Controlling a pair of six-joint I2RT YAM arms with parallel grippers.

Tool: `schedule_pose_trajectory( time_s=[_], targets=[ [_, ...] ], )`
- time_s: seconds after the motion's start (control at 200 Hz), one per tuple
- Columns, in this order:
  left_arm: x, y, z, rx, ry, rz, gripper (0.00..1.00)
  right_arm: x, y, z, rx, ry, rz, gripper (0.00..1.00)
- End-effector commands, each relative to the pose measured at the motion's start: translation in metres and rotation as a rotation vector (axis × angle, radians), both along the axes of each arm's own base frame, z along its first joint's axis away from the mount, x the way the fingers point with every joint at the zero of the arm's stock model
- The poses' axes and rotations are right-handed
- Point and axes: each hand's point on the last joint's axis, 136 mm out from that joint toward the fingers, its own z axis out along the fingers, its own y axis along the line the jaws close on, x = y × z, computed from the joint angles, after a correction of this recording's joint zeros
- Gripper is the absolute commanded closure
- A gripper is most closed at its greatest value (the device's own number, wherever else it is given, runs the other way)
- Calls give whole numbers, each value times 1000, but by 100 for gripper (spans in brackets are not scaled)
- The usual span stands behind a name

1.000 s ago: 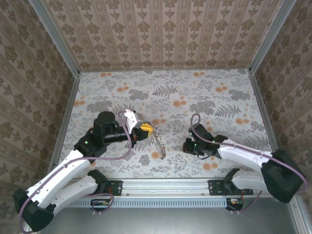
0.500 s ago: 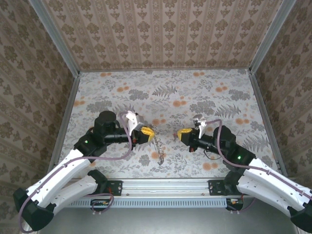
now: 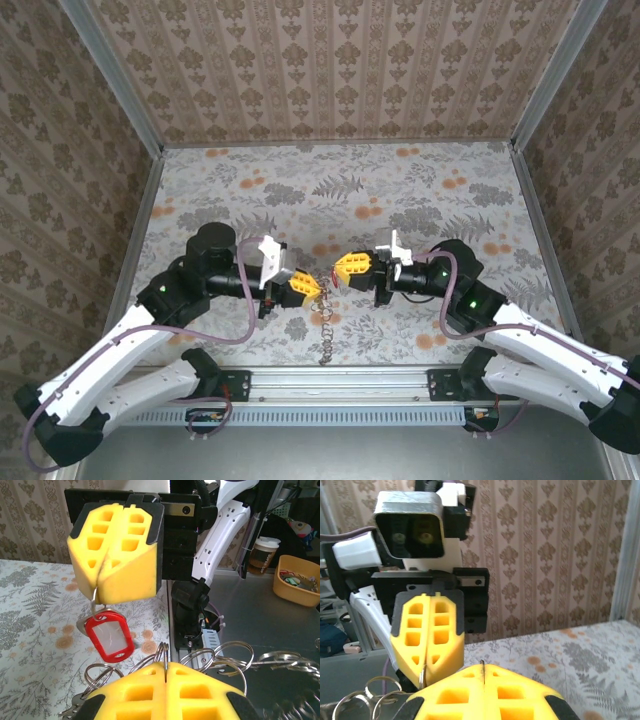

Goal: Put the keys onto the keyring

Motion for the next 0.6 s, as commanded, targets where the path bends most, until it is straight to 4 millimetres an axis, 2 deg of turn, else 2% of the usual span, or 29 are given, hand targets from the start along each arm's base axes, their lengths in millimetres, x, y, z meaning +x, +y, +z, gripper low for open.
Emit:
schedule_pose_trajectory(
  time_s=[0.0,0.35,0.595],
  targets=[
    [-9,1,14,-12,-40,-56,100,-22,-1,30,66,-127,82,100],
    [-6,-1,16,-10,-47,-60,100,-43,2,29,56,-141,120,100],
    [-3,-1,16,-17,-44,-53,100,-46,8,18,6,-147,82,100]
  ],
)
